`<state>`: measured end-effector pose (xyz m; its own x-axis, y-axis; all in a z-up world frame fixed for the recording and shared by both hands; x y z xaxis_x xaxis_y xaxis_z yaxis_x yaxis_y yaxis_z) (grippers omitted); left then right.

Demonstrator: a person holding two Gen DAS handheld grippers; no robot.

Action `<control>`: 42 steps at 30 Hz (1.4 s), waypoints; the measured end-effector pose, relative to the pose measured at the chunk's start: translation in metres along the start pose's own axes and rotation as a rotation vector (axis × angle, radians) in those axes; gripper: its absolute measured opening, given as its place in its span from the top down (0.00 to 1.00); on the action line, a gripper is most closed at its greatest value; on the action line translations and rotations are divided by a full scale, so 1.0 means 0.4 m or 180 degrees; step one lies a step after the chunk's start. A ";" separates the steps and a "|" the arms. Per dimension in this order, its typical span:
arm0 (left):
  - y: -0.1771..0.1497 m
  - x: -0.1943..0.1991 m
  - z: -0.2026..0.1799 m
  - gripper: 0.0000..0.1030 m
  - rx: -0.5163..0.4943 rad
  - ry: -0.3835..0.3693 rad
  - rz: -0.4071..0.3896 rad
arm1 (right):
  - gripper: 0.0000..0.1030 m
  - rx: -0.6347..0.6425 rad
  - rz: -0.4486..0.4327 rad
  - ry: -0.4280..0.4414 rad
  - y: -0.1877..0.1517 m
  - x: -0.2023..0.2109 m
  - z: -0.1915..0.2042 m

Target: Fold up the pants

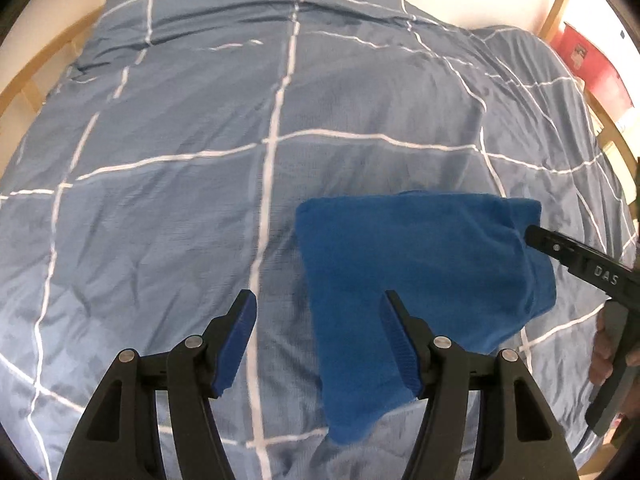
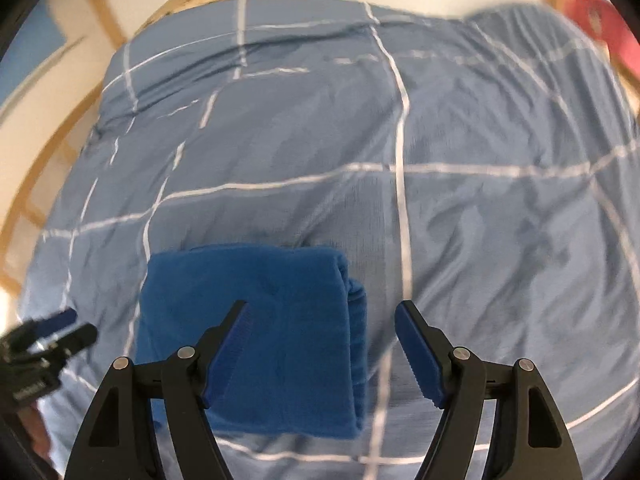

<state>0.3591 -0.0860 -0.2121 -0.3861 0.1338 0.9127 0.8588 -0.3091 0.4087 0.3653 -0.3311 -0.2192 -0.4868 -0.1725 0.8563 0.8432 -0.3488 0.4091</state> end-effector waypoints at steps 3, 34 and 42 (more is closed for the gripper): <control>0.005 -0.019 -0.013 0.39 -0.0120 -0.0023 0.0025 | 0.28 -0.0184 0.0124 0.0102 -0.013 -0.043 -0.019; 0.041 -0.165 -0.023 0.39 -0.0288 -0.0235 0.0132 | 0.33 -0.0517 0.0637 0.0743 -0.042 -0.211 -0.063; 0.023 -0.227 0.008 0.33 -0.0048 -0.0604 0.0258 | 0.41 -0.0261 0.0610 0.0625 -0.037 -0.220 -0.015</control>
Point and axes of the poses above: each gripper's, at about its wrist camera, not at the fingertips, and x roughly against the way its jaws point, z to its left, y to its top, the point moved 6 cm from there along -x, roughly the way its jaws point, and after that the axes turned 11 degrees about -x, right-handed, at the moved point
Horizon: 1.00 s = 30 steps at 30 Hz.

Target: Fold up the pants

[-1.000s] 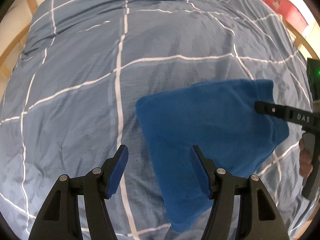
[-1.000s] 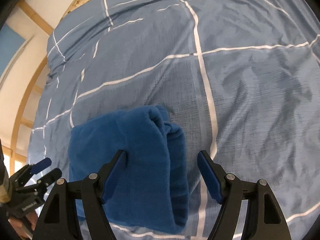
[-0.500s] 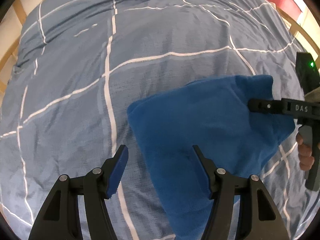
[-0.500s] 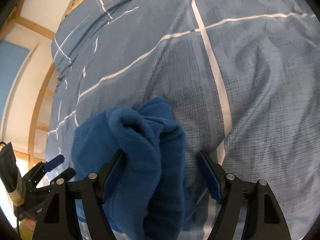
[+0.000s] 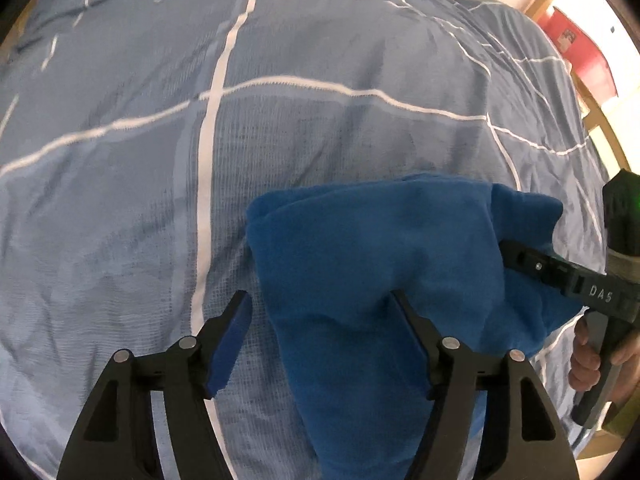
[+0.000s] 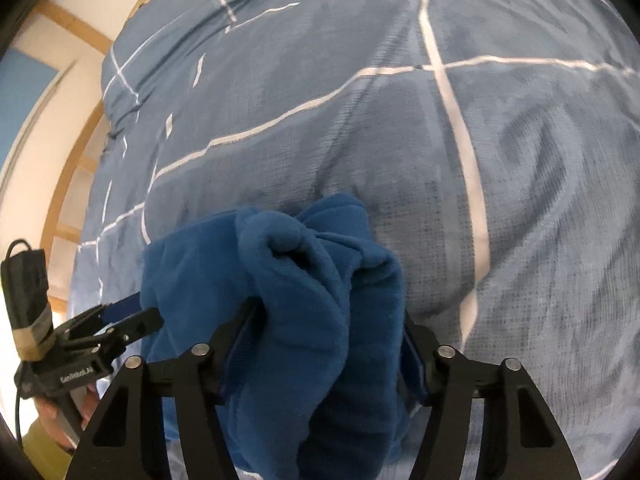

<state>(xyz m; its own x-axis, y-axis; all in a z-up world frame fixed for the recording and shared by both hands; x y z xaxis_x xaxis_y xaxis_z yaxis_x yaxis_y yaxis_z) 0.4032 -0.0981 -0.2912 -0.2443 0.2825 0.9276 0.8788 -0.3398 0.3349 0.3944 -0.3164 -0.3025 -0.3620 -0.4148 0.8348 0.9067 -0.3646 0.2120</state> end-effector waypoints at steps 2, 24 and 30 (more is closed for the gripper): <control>-0.006 -0.012 0.008 0.32 0.0114 -0.0119 0.0033 | 0.42 0.0067 -0.0011 -0.0050 0.000 -0.002 0.005; -0.029 0.164 0.001 0.71 0.0622 -0.0730 -0.0403 | 0.62 0.0304 -0.0329 -0.0466 -0.027 0.124 0.116; -0.068 0.289 0.095 0.71 0.0536 -0.0570 -0.0510 | 0.62 0.0292 -0.0450 -0.0400 -0.090 0.185 0.252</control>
Point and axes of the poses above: each gripper's, at about its wrist camera, not at the fingertips, and x roughly against the way its jaws point, z to its left, y to its top, the point moved 6 cm from there along -x, roughly the way its jaws point, and after that the axes turned 11 degrees about -x, right-handed, at the moved point
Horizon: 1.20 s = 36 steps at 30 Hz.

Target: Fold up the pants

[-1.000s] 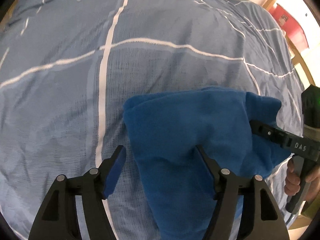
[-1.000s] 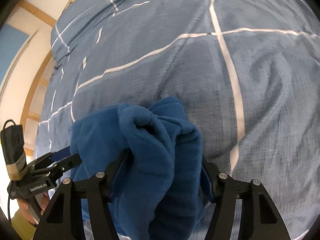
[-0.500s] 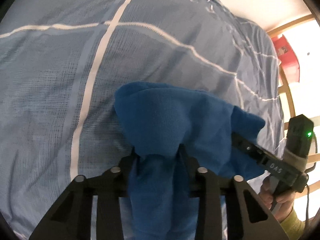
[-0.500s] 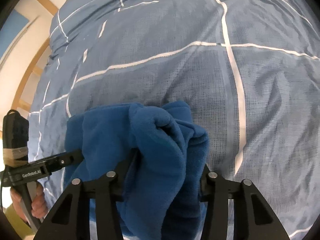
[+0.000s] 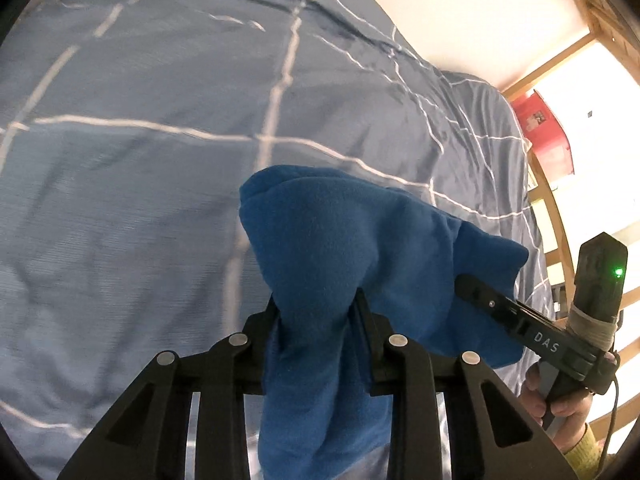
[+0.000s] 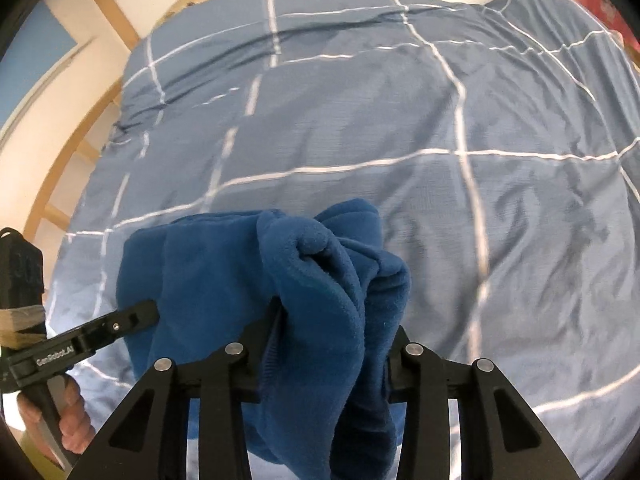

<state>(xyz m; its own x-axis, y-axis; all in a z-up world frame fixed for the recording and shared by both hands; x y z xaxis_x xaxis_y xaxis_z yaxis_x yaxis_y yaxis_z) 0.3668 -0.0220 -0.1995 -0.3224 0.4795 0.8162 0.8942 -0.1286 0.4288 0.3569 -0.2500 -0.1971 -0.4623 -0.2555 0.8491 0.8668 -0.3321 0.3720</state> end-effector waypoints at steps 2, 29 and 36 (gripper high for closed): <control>-0.007 0.047 0.054 0.71 -0.0034 0.0078 0.0024 | 0.62 -0.0004 0.0014 0.0045 -0.024 0.004 0.058; 0.031 0.286 0.815 0.70 -0.0259 0.0688 0.0453 | 0.62 -0.0174 0.0329 0.0372 -0.189 -0.392 0.807; 0.017 0.262 0.864 0.63 -0.0538 0.0998 0.0613 | 0.59 -0.0118 0.0464 0.0272 -0.190 -0.452 0.833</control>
Point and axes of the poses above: each gripper's, at about its wrist camera, not at the fingertips, and x roughly against the way its jaws point, z to its left, y to its top, the point moved 6 cm from there along -x, roughly the way its jaws point, and after that the axes turned 11 degrees about -x, right-handed, at the moved point
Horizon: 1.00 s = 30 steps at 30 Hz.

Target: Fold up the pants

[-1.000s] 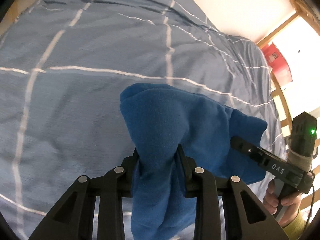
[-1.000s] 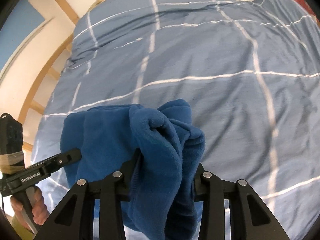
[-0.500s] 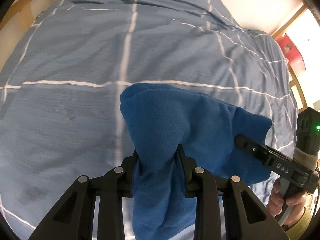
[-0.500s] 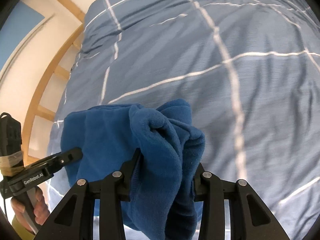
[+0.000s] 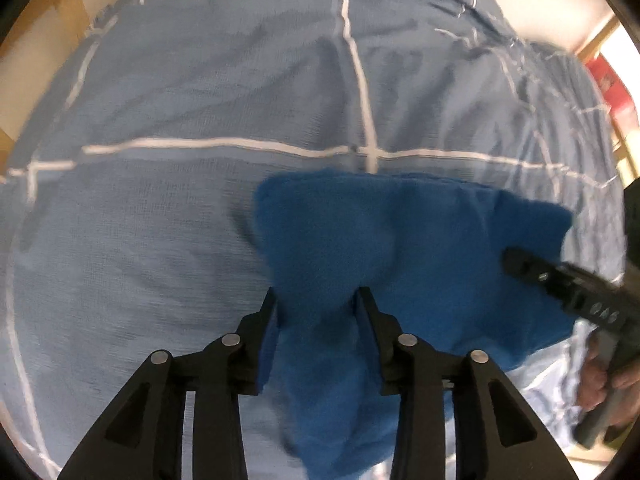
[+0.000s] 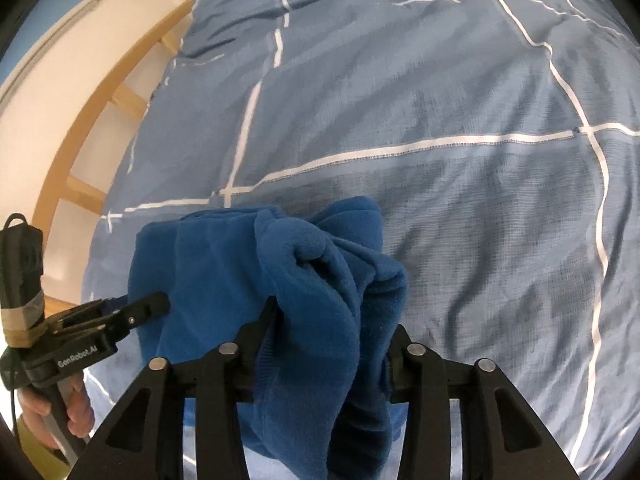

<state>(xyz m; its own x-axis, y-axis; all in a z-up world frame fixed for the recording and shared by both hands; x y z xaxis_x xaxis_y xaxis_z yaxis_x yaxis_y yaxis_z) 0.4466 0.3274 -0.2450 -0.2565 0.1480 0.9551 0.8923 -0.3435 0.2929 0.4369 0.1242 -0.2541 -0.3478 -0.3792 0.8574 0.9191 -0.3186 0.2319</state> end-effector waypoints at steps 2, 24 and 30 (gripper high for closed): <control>-0.003 0.029 0.011 0.58 -0.0043 0.0243 -0.0048 | 0.52 -0.0034 0.0030 -0.0058 0.006 0.000 -0.009; -0.195 0.081 -0.094 0.56 0.0180 0.0540 0.0010 | 0.42 0.0449 -0.0464 -0.1080 0.086 0.081 -0.055; -0.213 0.239 -0.174 0.50 0.0244 0.0755 -0.0362 | 0.40 0.0527 -0.0813 -0.1314 0.045 0.217 -0.080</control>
<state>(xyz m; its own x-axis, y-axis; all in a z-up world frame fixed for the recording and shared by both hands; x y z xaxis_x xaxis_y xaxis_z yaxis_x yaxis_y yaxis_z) 0.3200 0.3064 -0.1755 -0.4286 -0.0429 0.9025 0.8759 -0.2647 0.4034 0.4173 0.0577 -0.1900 -0.4938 0.0781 0.8660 0.8429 -0.2018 0.4988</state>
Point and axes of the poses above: each gripper's, at about its wrist camera, not at the fingertips, and x roughly against the way its jaws point, z to its left, y to its top, the point moved 6 cm from there along -x, roughly the way its jaws point, and after that the axes turned 11 degrees about -x, right-handed, at the moved point
